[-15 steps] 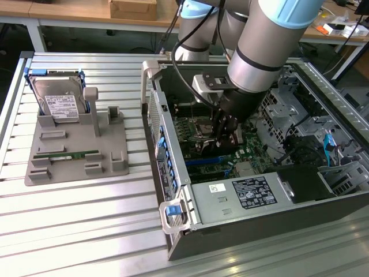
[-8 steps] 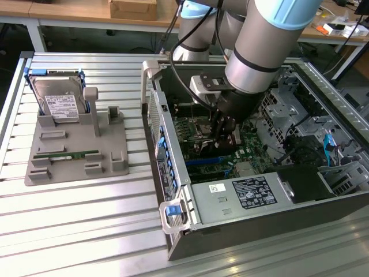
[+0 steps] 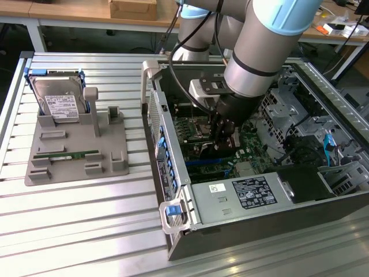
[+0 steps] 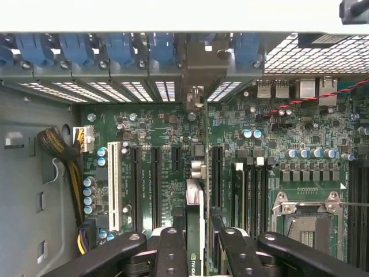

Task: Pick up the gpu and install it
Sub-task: 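Insert the gpu into the slot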

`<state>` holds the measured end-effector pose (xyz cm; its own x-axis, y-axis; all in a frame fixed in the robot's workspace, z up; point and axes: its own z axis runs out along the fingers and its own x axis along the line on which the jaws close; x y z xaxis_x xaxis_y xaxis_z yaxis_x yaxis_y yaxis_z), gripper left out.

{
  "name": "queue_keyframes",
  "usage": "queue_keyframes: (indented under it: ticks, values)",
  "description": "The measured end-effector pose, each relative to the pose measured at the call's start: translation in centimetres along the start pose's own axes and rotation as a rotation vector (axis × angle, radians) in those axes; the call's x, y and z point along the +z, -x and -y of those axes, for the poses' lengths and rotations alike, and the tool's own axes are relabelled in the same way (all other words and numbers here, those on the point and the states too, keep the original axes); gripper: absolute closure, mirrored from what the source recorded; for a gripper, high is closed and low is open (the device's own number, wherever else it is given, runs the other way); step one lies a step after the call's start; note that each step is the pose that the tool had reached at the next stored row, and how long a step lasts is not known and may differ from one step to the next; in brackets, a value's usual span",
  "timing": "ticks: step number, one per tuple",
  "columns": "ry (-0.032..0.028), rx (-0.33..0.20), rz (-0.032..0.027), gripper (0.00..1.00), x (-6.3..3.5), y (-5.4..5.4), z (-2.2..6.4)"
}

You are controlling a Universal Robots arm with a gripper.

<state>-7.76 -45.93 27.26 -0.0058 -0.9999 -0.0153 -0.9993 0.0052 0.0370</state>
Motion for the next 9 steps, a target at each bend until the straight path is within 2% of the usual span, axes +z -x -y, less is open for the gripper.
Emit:
queue_keyframes:
  ticks: [9]
  values:
    - [-0.0001,0.002,-0.0008,0.73,0.58,0.15,0.01]
